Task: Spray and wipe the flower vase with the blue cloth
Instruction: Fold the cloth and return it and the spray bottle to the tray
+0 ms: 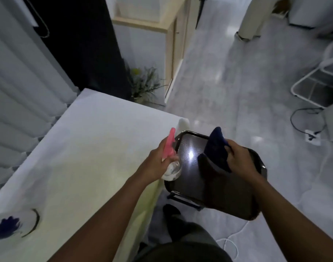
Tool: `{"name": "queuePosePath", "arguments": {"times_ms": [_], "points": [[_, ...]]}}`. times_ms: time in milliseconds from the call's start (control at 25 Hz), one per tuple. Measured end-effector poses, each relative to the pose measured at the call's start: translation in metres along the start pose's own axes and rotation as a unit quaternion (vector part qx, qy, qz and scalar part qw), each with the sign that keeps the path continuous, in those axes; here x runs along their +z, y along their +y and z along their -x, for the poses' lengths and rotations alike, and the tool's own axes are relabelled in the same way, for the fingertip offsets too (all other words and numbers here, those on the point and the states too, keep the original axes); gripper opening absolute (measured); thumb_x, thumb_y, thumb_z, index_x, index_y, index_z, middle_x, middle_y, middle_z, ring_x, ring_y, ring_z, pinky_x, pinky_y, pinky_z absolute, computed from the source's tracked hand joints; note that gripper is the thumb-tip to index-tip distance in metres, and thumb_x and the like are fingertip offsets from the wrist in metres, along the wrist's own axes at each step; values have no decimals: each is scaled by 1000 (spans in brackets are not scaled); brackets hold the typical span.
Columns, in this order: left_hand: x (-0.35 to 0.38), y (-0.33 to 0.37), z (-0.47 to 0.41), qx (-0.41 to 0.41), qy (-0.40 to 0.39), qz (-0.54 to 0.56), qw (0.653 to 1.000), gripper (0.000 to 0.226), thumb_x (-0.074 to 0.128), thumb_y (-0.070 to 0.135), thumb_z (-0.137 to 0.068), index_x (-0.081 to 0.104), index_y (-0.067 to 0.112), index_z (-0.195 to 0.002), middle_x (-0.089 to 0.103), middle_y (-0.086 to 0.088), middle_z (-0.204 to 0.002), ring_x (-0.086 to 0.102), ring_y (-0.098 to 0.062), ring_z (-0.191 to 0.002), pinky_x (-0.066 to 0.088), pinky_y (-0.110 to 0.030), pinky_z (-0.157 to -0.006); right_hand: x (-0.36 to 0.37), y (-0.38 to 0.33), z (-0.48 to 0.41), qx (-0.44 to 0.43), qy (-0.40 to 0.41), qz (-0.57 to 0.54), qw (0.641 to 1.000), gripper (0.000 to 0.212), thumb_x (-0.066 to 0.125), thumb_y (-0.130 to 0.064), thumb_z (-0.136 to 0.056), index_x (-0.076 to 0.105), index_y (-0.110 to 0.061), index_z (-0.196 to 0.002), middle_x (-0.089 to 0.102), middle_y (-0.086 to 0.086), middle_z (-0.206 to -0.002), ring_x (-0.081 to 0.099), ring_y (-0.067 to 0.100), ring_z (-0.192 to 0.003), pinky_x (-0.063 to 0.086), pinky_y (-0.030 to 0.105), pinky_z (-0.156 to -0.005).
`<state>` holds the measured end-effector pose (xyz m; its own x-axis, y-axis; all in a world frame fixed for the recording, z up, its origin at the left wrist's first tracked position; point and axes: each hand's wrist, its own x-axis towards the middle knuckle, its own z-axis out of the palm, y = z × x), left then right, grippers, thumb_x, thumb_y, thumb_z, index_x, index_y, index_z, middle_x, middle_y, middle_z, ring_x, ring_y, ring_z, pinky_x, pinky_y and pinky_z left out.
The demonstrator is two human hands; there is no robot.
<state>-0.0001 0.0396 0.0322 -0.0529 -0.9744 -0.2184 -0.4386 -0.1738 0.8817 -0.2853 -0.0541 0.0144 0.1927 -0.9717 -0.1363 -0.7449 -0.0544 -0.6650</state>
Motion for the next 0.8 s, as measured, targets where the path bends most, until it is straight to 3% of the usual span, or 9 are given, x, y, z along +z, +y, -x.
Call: {"name": "queuePosePath", "arguments": {"times_ms": [80,160,320,400,480,560,680,800], "points": [[20,4,-24,0,-17,-2,1000,88,60,18,-99,6,60,-154,62,16,-121,62,7,-107,42,-9,-93,-7,34,0,-8,-18,17,1000,37,48,1,-98,62,-12,-130,70,11,-119,63,27,-107,47,36,-93],[38,5,-44,-2,-23,-4,1000,88,62,21,-98,8,59,-155,58,20,-119,59,12,-99,40,-6,-93,1,69,13,-19,-64,44,997,44,54,5,-94,62,-13,-132,65,8,-134,58,30,-128,43,40,-109],[63,-7,-69,-21,-27,-4,999,87,67,25,-96,13,52,-158,53,12,-142,56,-5,-125,43,-27,-107,35,125,59,-2,-231,112,967,45,63,-23,-93,57,-27,-138,42,-4,-157,26,21,-151,25,39,-121],[71,-12,-79,-25,-28,-11,999,87,69,24,-95,14,57,-154,54,12,-140,57,-1,-122,44,-27,-108,50,139,71,25,-190,103,976,50,62,-36,-94,51,-28,-142,31,-4,-162,19,19,-153,24,40,-123],[77,-17,-85,-23,-29,-19,999,87,70,21,-95,14,60,-149,55,26,-127,55,15,-113,44,-20,-105,61,144,68,26,-112,128,985,53,62,-40,-94,50,-26,-144,29,2,-164,21,25,-152,25,41,-120],[81,-23,-89,-29,-32,-25,999,85,70,18,-95,16,57,-149,52,37,-118,53,25,-108,43,-14,-101,66,145,59,23,-95,166,981,57,62,-41,-94,47,-26,-147,25,6,-165,22,31,-152,26,45,-119],[86,-23,-88,-38,-28,-31,998,80,68,16,-96,20,50,-151,52,35,-114,55,24,-103,48,-12,-96,69,143,49,30,-146,198,969,64,62,-41,-93,38,-31,-151,16,6,-167,16,32,-153,24,52,-122],[88,-18,-87,-42,-28,-25,998,76,65,15,-98,22,35,-158,54,24,-120,57,8,-107,46,-10,-91,70,139,45,32,-146,218,964,66,66,-40,-91,39,-30,-150,18,9,-167,17,34,-153,25,53,-121]]}}
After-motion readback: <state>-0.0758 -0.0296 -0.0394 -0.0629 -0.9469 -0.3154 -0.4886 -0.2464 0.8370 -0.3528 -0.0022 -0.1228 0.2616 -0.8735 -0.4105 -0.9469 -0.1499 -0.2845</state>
